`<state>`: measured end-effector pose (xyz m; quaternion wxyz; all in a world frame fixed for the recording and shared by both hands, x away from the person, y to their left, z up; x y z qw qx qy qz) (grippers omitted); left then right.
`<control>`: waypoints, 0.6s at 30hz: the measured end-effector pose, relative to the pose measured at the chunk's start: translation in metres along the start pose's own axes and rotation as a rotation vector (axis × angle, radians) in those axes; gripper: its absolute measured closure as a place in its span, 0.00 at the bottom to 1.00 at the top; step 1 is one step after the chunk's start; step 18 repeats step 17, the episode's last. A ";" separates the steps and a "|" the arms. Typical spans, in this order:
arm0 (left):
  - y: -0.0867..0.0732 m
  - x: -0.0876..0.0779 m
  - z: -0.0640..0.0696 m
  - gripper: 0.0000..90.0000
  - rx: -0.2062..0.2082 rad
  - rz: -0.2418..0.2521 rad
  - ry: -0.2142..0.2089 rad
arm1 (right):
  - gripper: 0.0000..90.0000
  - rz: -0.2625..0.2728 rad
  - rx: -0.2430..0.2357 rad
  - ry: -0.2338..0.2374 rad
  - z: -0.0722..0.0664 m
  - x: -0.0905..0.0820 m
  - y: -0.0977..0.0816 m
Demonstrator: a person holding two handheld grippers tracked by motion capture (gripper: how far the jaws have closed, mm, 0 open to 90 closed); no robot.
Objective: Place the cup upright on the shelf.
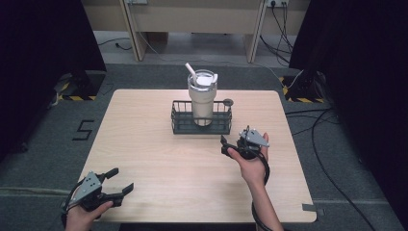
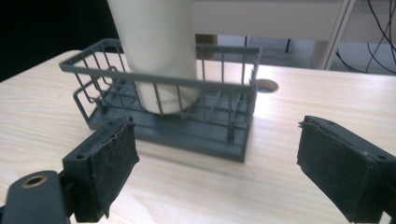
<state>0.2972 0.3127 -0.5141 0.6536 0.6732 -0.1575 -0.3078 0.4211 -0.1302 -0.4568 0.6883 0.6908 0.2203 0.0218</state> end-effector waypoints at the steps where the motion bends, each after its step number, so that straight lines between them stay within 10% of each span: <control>1: 0.000 0.000 0.000 0.17 0.000 0.000 0.000 | 0.14 -0.004 -0.002 -0.002 0.001 -0.002 -0.002; 18: 0.001 0.001 0.001 0.17 0.006 -0.002 -0.004 | 0.17 -0.023 0.013 -0.012 0.011 -0.025 -0.028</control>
Point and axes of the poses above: each handheld gripper's, and its own axes: x roughly forward along the jaws, y roughly out of its top, z roughly to its right, the point moved 2 cm from there along x, roughly forward along the jaws, and after that the axes turned 5 degrees about z, right-handed, at the moved point
